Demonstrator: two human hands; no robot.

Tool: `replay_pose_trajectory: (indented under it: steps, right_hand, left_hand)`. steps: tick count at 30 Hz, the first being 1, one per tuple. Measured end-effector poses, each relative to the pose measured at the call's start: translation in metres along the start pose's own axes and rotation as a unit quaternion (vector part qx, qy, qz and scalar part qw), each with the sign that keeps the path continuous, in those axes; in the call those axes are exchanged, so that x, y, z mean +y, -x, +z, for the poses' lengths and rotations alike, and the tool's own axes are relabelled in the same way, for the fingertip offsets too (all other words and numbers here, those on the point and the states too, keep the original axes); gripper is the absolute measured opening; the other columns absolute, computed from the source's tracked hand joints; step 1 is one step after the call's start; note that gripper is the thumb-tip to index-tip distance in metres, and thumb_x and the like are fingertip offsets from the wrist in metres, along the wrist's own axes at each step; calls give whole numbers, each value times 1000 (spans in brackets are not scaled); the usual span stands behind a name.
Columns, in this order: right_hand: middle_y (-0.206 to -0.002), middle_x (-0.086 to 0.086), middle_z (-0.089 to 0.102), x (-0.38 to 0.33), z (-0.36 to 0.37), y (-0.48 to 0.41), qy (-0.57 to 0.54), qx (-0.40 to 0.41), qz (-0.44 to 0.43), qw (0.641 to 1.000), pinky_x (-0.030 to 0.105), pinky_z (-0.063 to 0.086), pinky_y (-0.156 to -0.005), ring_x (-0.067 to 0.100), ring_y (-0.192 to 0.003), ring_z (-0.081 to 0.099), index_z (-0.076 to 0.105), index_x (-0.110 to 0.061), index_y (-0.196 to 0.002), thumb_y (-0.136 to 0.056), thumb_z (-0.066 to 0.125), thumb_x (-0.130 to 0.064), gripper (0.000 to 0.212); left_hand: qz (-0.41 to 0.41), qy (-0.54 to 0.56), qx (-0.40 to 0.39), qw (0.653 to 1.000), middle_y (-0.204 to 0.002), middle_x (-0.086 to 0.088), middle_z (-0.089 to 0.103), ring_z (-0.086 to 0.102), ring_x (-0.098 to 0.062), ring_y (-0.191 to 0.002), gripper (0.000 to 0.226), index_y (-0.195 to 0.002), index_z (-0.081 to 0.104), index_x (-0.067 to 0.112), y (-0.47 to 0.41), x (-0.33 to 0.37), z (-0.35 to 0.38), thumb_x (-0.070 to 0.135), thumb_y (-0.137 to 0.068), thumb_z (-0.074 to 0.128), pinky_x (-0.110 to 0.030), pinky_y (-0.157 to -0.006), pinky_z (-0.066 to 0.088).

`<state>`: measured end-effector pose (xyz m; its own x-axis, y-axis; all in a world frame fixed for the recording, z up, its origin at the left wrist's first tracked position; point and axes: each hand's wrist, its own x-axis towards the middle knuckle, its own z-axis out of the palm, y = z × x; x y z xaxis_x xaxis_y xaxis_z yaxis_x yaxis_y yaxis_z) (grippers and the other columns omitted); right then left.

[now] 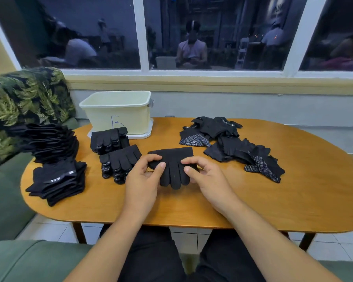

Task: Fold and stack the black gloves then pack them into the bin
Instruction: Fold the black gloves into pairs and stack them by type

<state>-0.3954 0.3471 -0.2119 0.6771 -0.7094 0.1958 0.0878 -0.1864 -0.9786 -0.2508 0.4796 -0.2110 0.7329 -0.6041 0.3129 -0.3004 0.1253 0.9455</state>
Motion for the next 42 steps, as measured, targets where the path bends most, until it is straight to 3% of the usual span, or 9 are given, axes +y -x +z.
replay_pose_trajectory:
  steps: [10, 13, 17, 20, 24, 30, 35, 39, 42]
  right_hand:
    - [-114, 1, 77, -47, 79, -57, -22, -46, 1, 999, 23, 60, -80, 6, -96, 73, 79, -15, -117, -103, 65, -7, 20]
    - [-119, 3, 77, -55, 107, -86, -14, -72, 39, 997, 31, 63, -85, 16, -107, 73, 79, -19, -118, -106, 64, -15, 20]
    - [-114, 1, 76, -55, 134, -108, 15, -88, 94, 991, 26, 62, -78, 16, -102, 73, 78, -17, -117, -108, 59, -19, 21]
    - [-103, -1, 75, -52, 143, -110, 51, -90, 129, 986, 23, 59, -68, 13, -76, 73, 77, -18, -112, -108, 56, -19, 21]
    - [-101, -1, 73, -47, 147, -109, 66, -88, 149, 983, 23, 55, -65, 14, -71, 71, 76, -19, -114, -107, 53, -15, 24]
    - [-106, -4, 72, -47, 150, -106, 75, -95, 145, 982, 24, 56, -68, 13, -72, 75, 74, -22, -109, -106, 54, -14, 22]
    - [-106, 1, 74, -49, 149, -106, 47, -97, 162, 981, 25, 57, -69, 15, -73, 76, 74, -21, -102, -105, 55, -12, 21]
    - [-115, 3, 69, -47, 145, -109, 57, -101, 175, 978, 24, 58, -65, 17, -72, 76, 71, -18, -124, -105, 57, -13, 24]
    - [-123, 2, 63, -48, 135, -109, 67, -87, 169, 979, 26, 60, -66, 18, -72, 78, 66, -20, -130, -106, 53, -12, 28]
  left_hand:
    - [-7, -22, 60, 998, -92, 12, 80, 78, -11, -90, 25, -128, 70, 29, -23, 32, -75, 21, -105, 67, -35, -78, 66]
    - [-32, -71, 70, 994, -92, 12, 78, 78, -10, -84, 34, -137, 66, 30, -47, 33, -98, 25, -103, 69, -37, -82, 65]
    - [-96, -109, 58, 988, -123, 5, 69, 77, -6, -77, 47, -146, 61, 25, -73, 18, -117, 29, -101, 72, -44, -89, 64]
    - [-118, -133, 45, 983, -112, 5, 73, 75, -11, -90, 49, -147, 61, 23, -80, 6, -122, 31, -100, 71, -38, -86, 63]
    - [-125, -185, 44, 974, -98, 1, 75, 71, -15, -92, 44, -145, 62, 25, -80, -2, -122, 32, -102, 66, -35, -76, 56]
    - [-122, -213, 47, 968, -128, 0, 70, 67, -19, -113, 44, -144, 63, 28, -78, -8, -124, 35, -101, 64, -40, -96, 56]
    - [-106, -237, 48, 964, -140, 1, 65, 63, -12, -104, 47, -148, 62, 23, -82, -3, -121, 34, -102, 64, -34, -89, 51]
    - [-121, -258, 38, 958, -137, 1, 64, 61, -7, -93, 51, -150, 58, 20, -80, -1, -117, 33, -101, 65, -30, -81, 47]
    - [-94, -324, 41, 940, -136, -2, 56, 60, -18, -106, 49, -149, 54, 27, -78, -1, -116, 37, -102, 63, -32, -81, 48]
